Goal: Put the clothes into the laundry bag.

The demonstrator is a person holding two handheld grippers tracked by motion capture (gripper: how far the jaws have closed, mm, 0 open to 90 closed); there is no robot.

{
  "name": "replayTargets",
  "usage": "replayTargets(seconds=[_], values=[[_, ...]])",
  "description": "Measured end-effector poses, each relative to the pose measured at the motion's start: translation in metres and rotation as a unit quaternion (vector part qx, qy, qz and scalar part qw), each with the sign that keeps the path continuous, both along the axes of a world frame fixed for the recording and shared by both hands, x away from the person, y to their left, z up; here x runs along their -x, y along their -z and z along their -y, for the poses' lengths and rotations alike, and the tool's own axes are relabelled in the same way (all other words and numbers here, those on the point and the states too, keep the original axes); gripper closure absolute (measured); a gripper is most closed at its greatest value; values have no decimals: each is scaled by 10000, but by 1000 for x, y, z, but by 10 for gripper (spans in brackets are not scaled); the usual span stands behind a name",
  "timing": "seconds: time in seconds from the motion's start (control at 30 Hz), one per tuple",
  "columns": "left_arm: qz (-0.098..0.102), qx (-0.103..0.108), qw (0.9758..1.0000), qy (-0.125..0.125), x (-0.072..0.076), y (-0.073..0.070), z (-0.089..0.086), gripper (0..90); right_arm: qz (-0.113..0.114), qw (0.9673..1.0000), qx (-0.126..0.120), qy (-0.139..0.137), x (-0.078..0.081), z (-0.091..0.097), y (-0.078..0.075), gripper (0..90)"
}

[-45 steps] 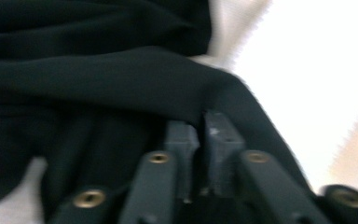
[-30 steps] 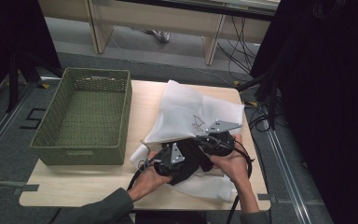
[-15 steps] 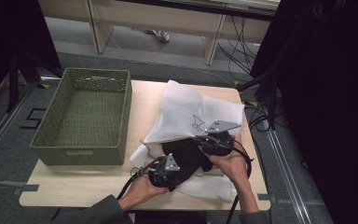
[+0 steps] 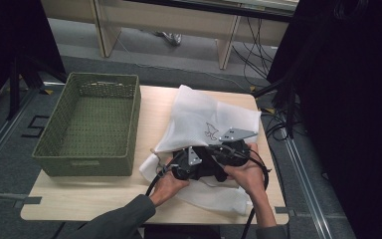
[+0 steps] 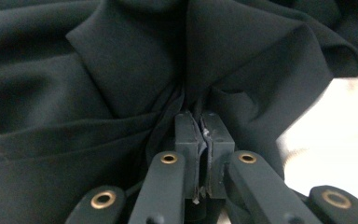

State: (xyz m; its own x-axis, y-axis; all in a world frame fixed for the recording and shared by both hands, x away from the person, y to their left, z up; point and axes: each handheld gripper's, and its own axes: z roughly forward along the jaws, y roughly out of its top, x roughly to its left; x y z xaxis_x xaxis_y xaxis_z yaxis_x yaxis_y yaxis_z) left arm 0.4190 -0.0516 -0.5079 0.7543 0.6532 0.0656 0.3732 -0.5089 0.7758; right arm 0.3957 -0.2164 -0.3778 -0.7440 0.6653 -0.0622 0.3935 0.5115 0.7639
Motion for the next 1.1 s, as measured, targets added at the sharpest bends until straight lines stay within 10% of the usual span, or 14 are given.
replayTargets(seconds=[0.2, 0.37, 0.7, 1.1], values=[[150, -15, 9999, -54, -2, 2, 4, 823, 61, 10000, 4, 38, 0, 3, -2, 873], [151, -74, 9998, 143, 10, -11, -10, 605, -5, 10000, -56, 66, 1, 4, -2, 872], [-172, -231, 9986, 440, 37, -12, -48, 365, 37, 9999, -22, 93, 0, 3, -2, 872], [155, -303, 9989, 329, 16, 2, -7, 838, 1, 10000, -12, 7, -1, 2, -1, 872]])
